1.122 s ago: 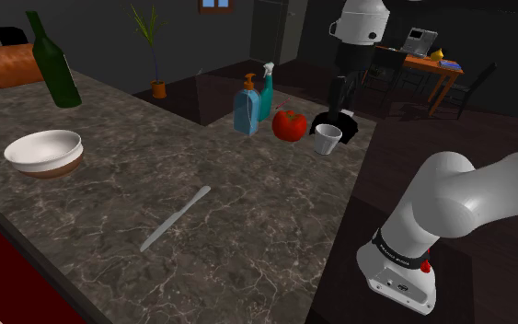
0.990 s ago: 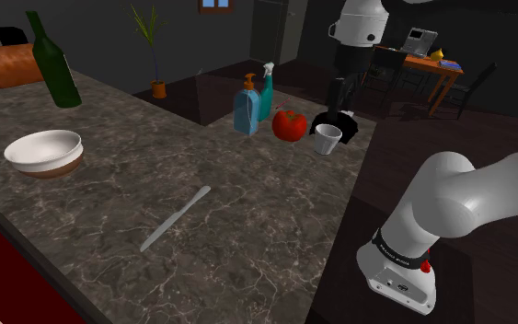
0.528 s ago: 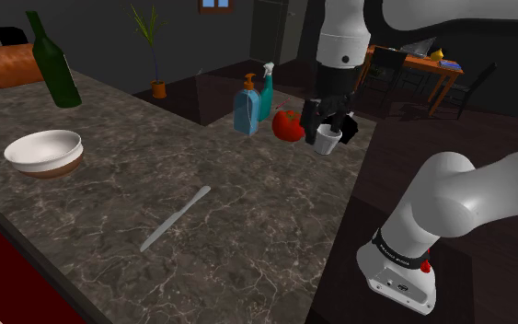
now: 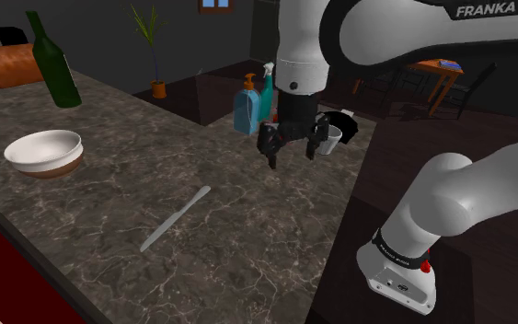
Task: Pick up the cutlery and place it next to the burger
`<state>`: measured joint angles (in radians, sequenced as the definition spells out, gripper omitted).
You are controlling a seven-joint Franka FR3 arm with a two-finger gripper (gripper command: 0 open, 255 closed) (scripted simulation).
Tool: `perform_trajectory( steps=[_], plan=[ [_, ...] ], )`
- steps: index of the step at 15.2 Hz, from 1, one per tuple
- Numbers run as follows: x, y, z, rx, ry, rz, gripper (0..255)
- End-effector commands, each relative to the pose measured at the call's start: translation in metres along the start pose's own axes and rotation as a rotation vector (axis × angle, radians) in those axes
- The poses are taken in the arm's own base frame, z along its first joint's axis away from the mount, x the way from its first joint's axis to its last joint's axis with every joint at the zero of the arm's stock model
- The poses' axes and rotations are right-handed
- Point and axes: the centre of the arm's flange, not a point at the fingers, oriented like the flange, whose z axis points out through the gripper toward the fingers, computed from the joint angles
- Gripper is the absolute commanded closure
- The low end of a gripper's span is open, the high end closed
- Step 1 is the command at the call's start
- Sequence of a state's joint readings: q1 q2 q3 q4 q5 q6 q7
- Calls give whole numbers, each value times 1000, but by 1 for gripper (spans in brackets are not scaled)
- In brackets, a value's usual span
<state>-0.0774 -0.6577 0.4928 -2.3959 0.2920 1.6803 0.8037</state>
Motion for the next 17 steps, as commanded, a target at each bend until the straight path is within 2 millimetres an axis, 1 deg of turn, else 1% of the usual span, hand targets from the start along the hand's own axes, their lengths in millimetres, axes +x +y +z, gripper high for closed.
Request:
perform_trajectory(
  steps=[1, 5, 9, 13, 17],
  plan=[
    [2, -27, 11, -1, -4, 81, 0],
    [4, -78, 27, -7, -9, 230, 0],
    [14, -128, 44, -12, -15, 378, 0],
    [31, -175, 61, -18, -20, 527, 0],
    [55, -220, 79, -24, -25, 675, 0]
  ],
)
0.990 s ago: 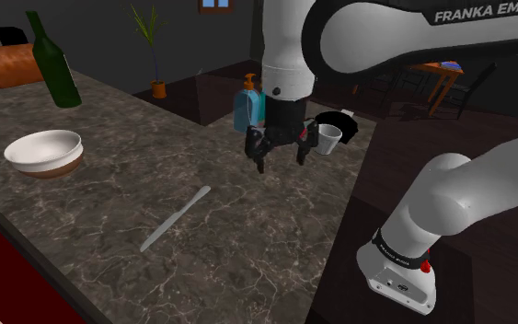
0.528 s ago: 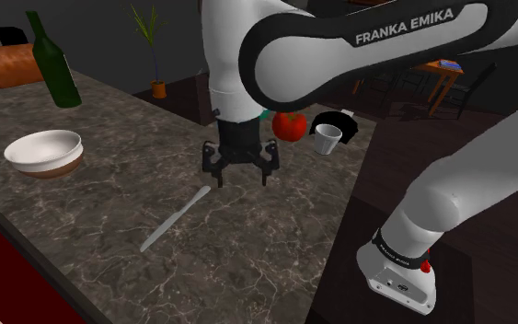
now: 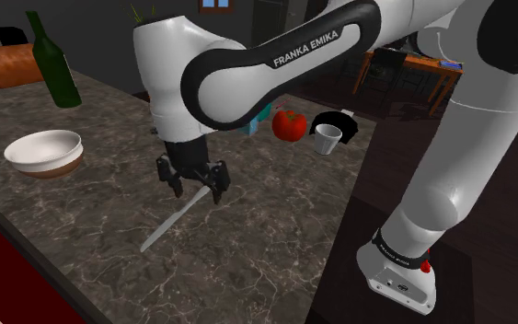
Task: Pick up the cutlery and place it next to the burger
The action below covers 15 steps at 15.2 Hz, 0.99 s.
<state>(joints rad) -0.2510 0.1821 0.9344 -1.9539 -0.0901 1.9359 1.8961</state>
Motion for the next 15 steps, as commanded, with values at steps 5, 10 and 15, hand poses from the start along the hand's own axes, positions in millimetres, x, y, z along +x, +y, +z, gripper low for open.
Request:
perform_trajectory(
  steps=[5, 10, 15],
  plan=[
    [1, -75, 23, -7, -5, 225, 0],
    [1, -75, 50, -7, -5, 225, 0],
    [1, -75, 63, -7, -5, 225, 0]
  ],
)
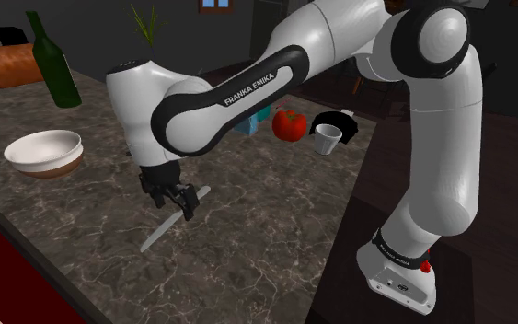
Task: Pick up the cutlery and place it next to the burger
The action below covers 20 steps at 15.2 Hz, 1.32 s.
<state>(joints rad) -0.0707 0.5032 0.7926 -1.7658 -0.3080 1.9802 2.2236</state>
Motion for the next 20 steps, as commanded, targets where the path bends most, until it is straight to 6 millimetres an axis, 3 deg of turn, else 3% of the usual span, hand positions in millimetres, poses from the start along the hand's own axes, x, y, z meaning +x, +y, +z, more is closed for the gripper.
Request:
perform_trajectory(
  steps=[1, 5, 6, 15, 20],
  plan=[
    [0, 0, 1, 0, 0, 0, 0],
    [0, 0, 1, 0, 0, 0, 0],
    [0, 0, 1, 0, 0, 0, 255],
    [0, 0, 1, 0, 0, 0, 255],
    [0, 4, -25, 0, 0, 0, 255]
  ],
)
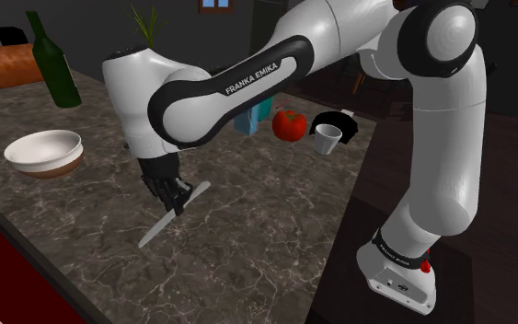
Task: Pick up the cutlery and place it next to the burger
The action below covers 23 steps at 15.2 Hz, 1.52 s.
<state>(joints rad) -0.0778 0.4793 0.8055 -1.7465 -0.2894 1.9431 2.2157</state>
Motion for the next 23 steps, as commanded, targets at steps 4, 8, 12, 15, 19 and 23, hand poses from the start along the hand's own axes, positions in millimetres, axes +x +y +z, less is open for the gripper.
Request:
perform_trajectory(
  steps=[4, 8, 12, 15, 19, 23],
  plan=[
    [1, 4, -27, 0, 0, 0, 255],
    [1, 7, -48, 0, 0, 0, 255],
    [1, 10, -69, 0, 0, 0, 255],
    [1, 12, -85, 0, 0, 0, 255],
    [1, 15, -106, 0, 0, 0, 255],
    [1, 18, -126, 0, 0, 0, 255]
  ],
)
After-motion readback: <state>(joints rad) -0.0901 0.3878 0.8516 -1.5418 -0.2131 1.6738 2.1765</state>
